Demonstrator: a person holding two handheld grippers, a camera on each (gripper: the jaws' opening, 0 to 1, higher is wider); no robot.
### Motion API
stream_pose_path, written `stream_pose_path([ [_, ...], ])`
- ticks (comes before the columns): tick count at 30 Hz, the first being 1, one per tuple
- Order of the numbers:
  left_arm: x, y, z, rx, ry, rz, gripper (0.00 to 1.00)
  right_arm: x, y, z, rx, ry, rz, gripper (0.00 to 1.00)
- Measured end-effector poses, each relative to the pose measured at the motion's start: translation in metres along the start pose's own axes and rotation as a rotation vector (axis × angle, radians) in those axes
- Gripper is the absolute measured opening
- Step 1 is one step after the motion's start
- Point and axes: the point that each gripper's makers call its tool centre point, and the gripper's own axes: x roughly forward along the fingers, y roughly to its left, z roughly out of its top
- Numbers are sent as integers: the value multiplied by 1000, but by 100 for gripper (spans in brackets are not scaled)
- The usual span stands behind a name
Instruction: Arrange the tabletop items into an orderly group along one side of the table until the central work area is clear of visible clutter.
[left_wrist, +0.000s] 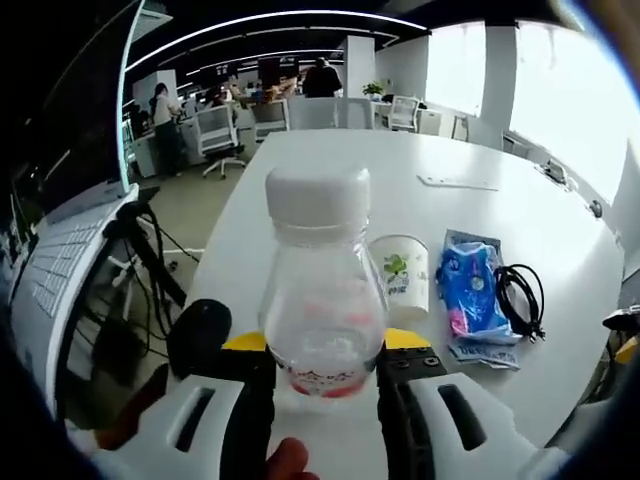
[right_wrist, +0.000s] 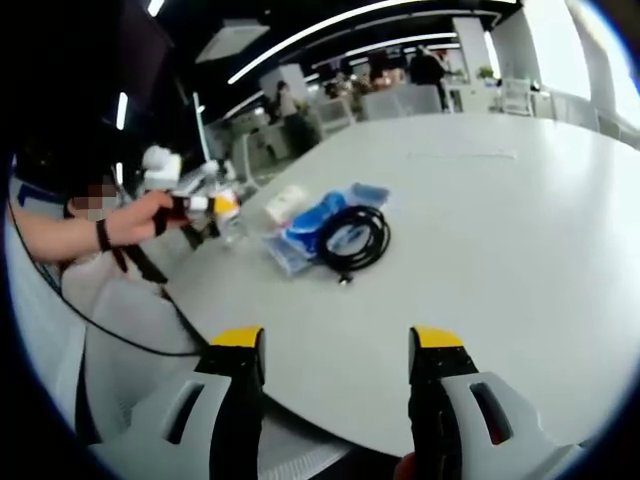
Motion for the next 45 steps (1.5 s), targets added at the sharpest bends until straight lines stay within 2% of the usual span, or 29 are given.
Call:
stream_pose_path([
  [16, 28, 8, 25, 7, -10, 9, 38, 2, -3, -4, 14, 13, -8, 56],
  [24, 43, 8, 49, 8, -38, 21, 38, 2, -4, -5, 14, 19, -8, 56],
  [30, 57, 5, 60, 12, -54, 26, 38, -3, -7, -4, 17, 15, -16, 56],
  [38, 71, -1, 64, 3, -74, 27, 38, -7, -13, -2, 20, 12, -29, 56],
  [43, 74, -4, 56, -18, -70, 31, 38, -7, -13, -1, 18, 13, -31, 56],
  [45, 71, -6, 51, -16, -98, 50, 38, -7, -13, 0, 22, 9, -31, 56],
])
